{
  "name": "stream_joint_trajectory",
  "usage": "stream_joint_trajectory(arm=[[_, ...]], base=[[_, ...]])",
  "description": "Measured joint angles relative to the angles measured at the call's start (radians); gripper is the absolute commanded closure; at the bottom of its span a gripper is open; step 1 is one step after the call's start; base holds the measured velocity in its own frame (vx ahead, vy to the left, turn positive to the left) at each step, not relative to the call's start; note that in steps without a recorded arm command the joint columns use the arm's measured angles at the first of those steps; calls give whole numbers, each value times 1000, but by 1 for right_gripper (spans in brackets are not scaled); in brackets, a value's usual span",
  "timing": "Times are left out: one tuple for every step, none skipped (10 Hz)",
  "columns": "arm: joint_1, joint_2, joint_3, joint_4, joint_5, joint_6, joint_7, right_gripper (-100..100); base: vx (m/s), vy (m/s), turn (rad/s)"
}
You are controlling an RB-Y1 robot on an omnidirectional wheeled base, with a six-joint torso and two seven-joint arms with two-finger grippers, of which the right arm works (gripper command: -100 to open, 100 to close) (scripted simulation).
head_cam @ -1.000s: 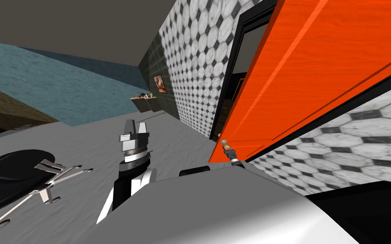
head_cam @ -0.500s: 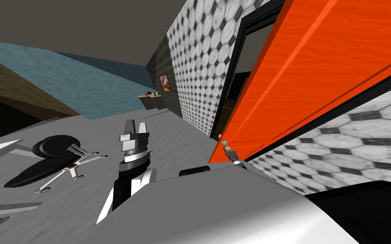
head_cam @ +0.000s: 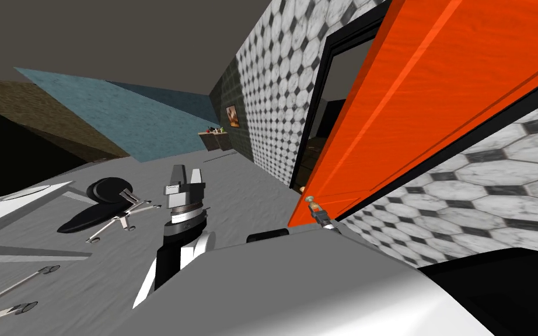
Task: Pull the door open
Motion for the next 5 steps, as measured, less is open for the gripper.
stream_joint_trajectory(arm=[[0, -2, 3, 10, 1, -7, -5, 100], [1, -7, 5, 16, 3, -19, -11, 100], [-2, -9, 10, 26, 5, -32, -18, 100], [-2, -13, 14, 36, 8, -46, -25, 100], [5, -17, 19, 34, 11, -53, -29, 100]], base=[[-187, -56, 177], [-200, -57, 127], [-214, -48, 153], [-175, -63, 97], [-176, -63, 129]])
